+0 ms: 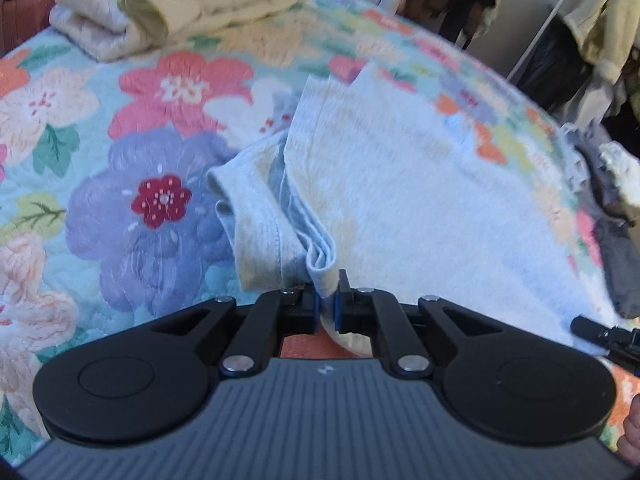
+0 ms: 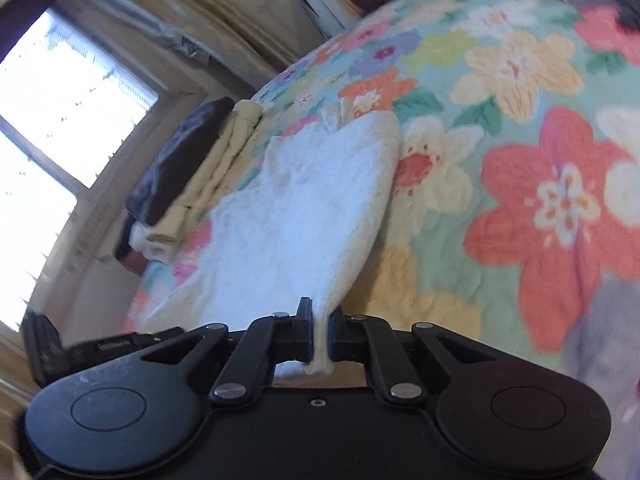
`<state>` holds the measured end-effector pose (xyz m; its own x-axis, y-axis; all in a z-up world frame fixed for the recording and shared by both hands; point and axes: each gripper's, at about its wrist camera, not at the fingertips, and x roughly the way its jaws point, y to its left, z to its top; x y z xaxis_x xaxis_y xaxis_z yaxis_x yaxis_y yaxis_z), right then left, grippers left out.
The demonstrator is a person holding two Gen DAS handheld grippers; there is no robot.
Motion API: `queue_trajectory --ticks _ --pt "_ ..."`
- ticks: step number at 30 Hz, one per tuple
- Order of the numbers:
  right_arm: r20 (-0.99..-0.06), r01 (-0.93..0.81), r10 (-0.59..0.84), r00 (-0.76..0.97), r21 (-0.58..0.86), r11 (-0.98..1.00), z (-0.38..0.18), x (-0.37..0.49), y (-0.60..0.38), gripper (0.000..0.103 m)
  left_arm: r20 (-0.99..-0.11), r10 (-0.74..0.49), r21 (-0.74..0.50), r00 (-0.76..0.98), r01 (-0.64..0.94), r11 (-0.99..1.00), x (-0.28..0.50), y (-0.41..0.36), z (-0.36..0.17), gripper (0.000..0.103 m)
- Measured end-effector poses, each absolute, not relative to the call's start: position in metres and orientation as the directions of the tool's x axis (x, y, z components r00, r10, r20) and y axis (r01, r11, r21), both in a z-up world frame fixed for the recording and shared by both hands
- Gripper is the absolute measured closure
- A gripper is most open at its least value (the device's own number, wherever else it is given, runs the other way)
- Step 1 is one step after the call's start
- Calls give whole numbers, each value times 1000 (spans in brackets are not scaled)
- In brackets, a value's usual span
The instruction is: Fold clothes
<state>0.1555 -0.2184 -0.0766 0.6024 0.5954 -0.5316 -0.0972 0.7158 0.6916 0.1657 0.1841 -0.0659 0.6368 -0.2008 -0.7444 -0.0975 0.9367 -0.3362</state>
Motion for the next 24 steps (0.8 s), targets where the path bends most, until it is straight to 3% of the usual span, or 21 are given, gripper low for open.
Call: queue_trajectory --ticks 4,10,18,24 --pt "-475 -85 660 582 772 630 -70 145 -217 94 -714 -213 -359 667 -87 929 153 188 -57 98" --pt "-461 -38 693 554 818 574 -58 133 -231 94 -680 -236 -374 694 -51 926 130 184 -36 98" --pt "-503 -59 660 559 769 636 -11 240 -241 94 -687 -224 -343 692 -37 939 237 173 1 98" --pt "-518 183 704 486 848 498 -14 316 -262 94 -705 -178 -279 686 -37 960 332 152 20 98"
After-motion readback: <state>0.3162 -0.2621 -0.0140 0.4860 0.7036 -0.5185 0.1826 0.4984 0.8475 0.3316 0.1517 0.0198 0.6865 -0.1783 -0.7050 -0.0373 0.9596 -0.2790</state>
